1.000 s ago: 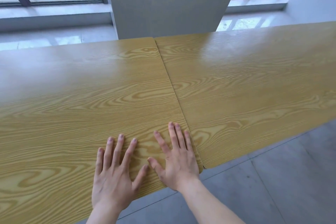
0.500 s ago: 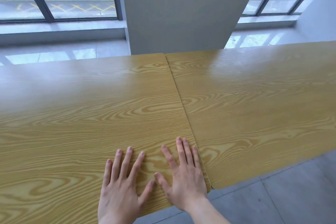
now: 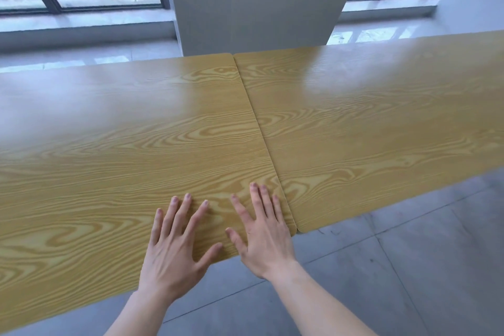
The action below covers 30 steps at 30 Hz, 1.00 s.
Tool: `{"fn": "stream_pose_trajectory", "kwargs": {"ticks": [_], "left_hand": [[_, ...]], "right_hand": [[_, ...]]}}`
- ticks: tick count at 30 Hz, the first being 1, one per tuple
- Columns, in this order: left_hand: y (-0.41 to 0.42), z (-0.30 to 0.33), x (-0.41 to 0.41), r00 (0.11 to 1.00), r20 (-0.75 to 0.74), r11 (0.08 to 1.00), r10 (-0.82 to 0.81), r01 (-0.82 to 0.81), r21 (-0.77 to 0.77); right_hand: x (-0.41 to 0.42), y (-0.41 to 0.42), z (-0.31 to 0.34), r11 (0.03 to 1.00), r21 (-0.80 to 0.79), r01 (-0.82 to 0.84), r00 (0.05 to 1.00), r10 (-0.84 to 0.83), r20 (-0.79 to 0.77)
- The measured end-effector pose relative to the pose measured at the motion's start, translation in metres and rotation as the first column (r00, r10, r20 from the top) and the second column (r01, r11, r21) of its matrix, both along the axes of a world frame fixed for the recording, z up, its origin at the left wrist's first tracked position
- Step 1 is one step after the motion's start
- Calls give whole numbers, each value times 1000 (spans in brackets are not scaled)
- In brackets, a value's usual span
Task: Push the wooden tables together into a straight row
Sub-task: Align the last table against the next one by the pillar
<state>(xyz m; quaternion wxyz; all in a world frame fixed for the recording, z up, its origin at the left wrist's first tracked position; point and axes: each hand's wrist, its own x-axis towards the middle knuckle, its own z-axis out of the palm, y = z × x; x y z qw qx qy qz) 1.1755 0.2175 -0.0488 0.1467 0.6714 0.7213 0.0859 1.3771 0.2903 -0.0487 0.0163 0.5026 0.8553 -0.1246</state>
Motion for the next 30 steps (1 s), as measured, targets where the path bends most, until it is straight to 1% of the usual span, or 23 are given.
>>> {"fn": "stream_pose_trajectory", "kwargs": {"ticks": [3,6,9,16,24,27,30], "left_hand": [[-20,-2,-1,997,-24,997,-74,74,-2],[-31,-5,-9,996,-57,998,-64,64,-4],[-31,-6,-7,998,-56,999,-38,38,1],[-33,-14,-4,993,-114,999,-22,26,28],[-34,-12,0,995,-99,1000,-3,4,6],[-32,-10,0,996,-86,1000,-5,3,-15],[-28,-3,0,998,-55,998,3,-6,-63]], "right_hand": [[16,-11,1,998,-16,-57,998,57,-17],[21,-12,2,995,-16,-100,994,100,30],[21,-13,-1,994,2,-110,992,109,69],[24,-13,-9,990,46,-133,988,129,86],[23,-16,-6,991,23,-132,987,129,100],[23,-15,-4,992,5,-128,983,126,130],[22,-12,4,990,-48,-133,979,139,152]]}}
